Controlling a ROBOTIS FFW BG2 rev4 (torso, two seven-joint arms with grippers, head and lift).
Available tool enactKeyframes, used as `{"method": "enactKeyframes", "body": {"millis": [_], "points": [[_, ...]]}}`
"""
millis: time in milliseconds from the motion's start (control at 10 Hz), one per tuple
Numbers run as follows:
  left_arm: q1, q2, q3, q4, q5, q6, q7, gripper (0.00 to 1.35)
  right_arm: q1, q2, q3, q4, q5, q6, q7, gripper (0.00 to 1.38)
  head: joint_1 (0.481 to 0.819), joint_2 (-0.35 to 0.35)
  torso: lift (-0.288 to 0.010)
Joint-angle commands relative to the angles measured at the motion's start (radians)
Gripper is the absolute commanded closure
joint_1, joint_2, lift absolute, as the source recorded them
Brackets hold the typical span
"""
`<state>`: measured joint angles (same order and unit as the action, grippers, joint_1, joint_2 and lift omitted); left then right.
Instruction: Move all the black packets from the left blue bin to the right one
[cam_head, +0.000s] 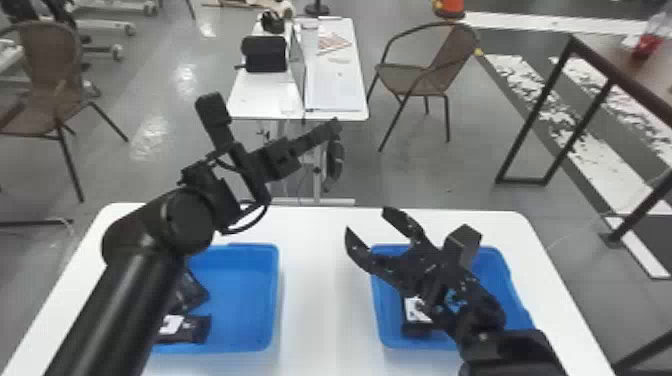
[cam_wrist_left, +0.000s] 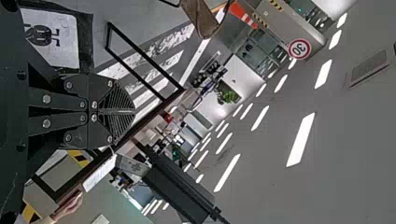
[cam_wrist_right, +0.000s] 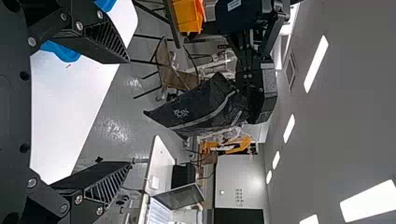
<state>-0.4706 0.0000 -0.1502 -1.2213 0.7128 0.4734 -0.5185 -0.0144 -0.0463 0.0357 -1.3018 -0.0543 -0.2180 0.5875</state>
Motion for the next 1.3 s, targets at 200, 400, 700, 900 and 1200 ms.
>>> {"method": "enactKeyframes", "body": {"millis": [200, 400, 700, 900, 1200], "points": [[-0.022, -0.003, -0.083, 0.025, 0.094, -0.010, 0.089, 1.21, -0.033, -0.001, -0.002, 0.021, -0.001, 0.009, -0.005, 0.25, 0.675, -0.118, 0.000], [-0.031, -0.003, -0.124, 0.025, 0.143, -0.010, 0.109, 1.21, -0.049, -0.001, -0.002, 0.044, 0.001, 0.009, -0.017, 0.25, 0.671, -0.133, 0.000], [-0.042, -0.003, -0.173, 0.025, 0.166, 0.005, 0.109, 1.21, -0.082, 0.000, -0.002, 0.082, -0.001, 0.009, -0.018, 0.24, 0.670, -0.161, 0.000], [-0.049, -0.003, -0.209, 0.025, 0.185, 0.004, 0.114, 1.21, -0.082, 0.005, 0.001, 0.079, -0.006, 0.009, -0.041, 0.22, 0.668, -0.175, 0.000], [-0.049, -0.003, -0.270, 0.025, 0.240, 0.008, 0.121, 1.21, -0.064, 0.039, 0.010, 0.067, 0.025, 0.006, -0.149, 0.18, 0.670, -0.192, 0.000]]}}
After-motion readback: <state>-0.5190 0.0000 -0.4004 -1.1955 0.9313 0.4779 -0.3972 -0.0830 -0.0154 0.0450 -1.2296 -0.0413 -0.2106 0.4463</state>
